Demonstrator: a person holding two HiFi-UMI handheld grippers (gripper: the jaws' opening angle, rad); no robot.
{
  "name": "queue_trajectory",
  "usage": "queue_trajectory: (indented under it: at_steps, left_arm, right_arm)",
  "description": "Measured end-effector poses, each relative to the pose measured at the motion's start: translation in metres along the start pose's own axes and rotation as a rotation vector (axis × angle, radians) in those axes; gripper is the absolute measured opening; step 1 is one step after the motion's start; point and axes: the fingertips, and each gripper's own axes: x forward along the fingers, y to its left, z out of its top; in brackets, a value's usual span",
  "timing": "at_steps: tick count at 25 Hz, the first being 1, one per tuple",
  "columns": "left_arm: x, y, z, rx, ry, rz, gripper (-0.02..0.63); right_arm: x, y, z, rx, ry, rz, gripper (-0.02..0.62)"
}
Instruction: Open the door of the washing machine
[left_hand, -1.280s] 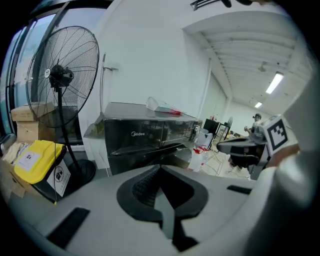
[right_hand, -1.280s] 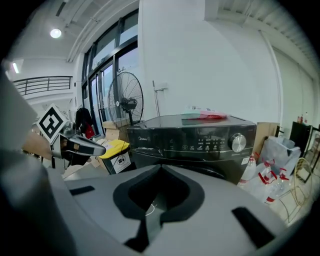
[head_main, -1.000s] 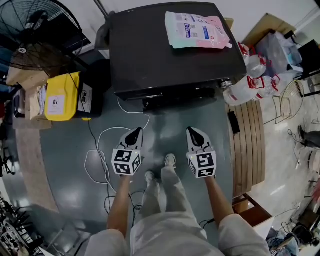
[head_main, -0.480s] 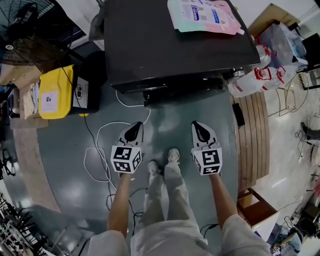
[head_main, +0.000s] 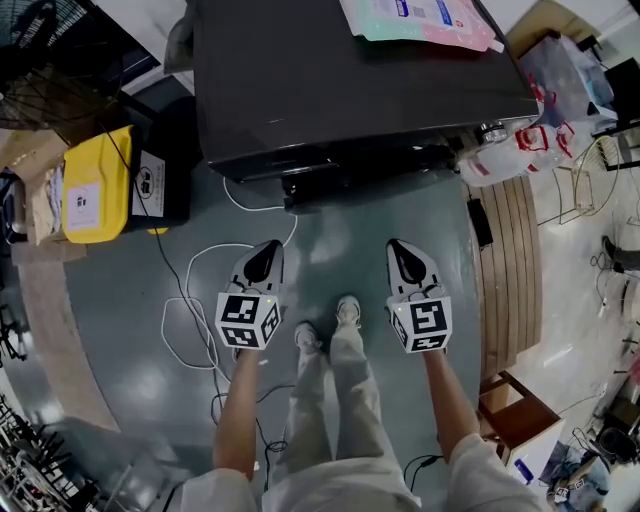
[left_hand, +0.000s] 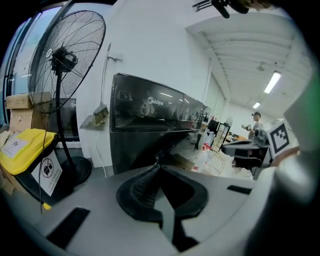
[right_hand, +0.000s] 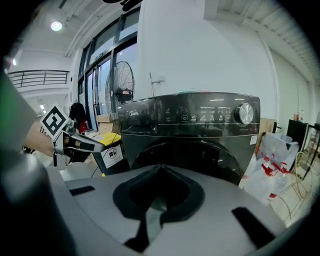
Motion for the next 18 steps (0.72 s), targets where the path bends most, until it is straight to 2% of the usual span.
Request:
queue_trajectory:
  at_steps: [7,18]
  left_arm:
    - [0.025,0.01,-0.012,0.014,-0.033,-0.007,0.008]
    - [0.051,0.01,-0.026,0.044,-0.085,-0.061,0.008]
  right_arm:
    - [0.016,0.007,-0.022,-0.017,0.004,0.019,-0.002]
    - [0.028,0.01,-0.061,-0.029,0.028,0.021,-0.002]
